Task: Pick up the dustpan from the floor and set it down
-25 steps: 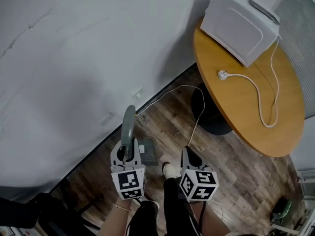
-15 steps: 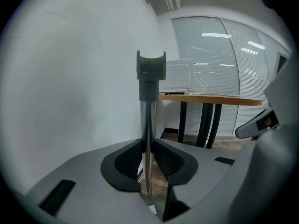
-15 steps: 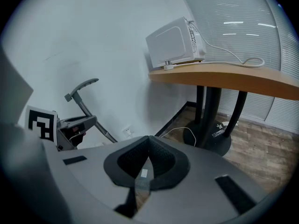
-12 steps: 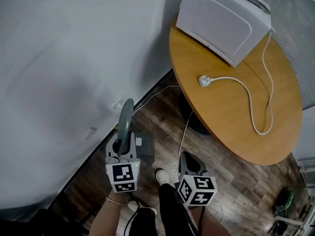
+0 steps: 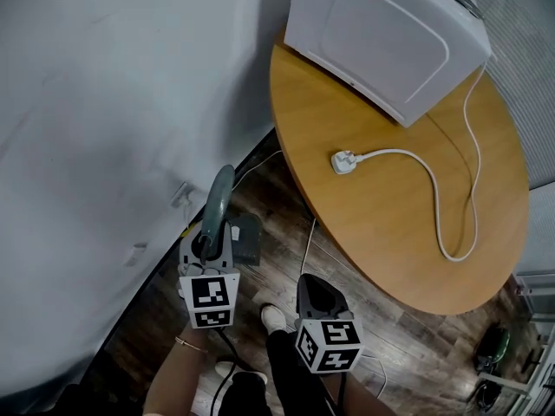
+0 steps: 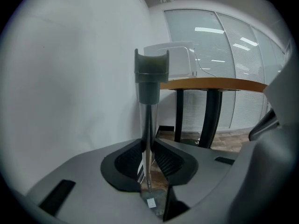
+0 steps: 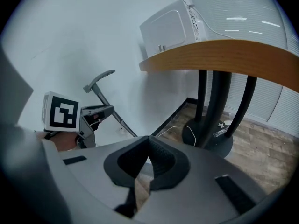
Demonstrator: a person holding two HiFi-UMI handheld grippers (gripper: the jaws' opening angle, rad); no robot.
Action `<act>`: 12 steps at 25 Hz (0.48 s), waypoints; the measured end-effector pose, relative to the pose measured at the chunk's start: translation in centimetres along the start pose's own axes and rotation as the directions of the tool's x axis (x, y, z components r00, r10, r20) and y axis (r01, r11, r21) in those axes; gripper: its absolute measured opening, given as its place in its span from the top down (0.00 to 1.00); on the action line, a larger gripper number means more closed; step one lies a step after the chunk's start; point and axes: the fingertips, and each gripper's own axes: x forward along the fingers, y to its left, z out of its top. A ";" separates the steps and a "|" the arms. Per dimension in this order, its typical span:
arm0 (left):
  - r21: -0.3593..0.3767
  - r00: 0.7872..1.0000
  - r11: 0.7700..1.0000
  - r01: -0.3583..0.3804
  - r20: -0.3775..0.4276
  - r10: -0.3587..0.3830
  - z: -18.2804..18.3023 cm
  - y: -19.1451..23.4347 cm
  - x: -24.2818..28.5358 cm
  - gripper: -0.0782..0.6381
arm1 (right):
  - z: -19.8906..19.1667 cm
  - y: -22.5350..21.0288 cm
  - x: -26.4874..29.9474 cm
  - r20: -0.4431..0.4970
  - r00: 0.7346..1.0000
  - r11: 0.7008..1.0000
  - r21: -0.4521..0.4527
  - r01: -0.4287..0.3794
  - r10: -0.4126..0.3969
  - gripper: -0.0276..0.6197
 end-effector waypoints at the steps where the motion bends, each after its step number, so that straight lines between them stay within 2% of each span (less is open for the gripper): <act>1: 0.004 1.000 1.000 0.001 -0.002 -0.001 0.1 0.1 0.8 0.76 | 0.1 -0.1 0.2 -0.005 1.000 1.000 -0.002 -0.001 0.001 0.91; 12: 0.001 0.999 1.000 0.017 -0.037 -0.017 -0.4 0.0 6.6 0.76 | -0.3 -1.2 2.1 -0.053 0.999 1.000 -0.006 0.007 -0.008 0.91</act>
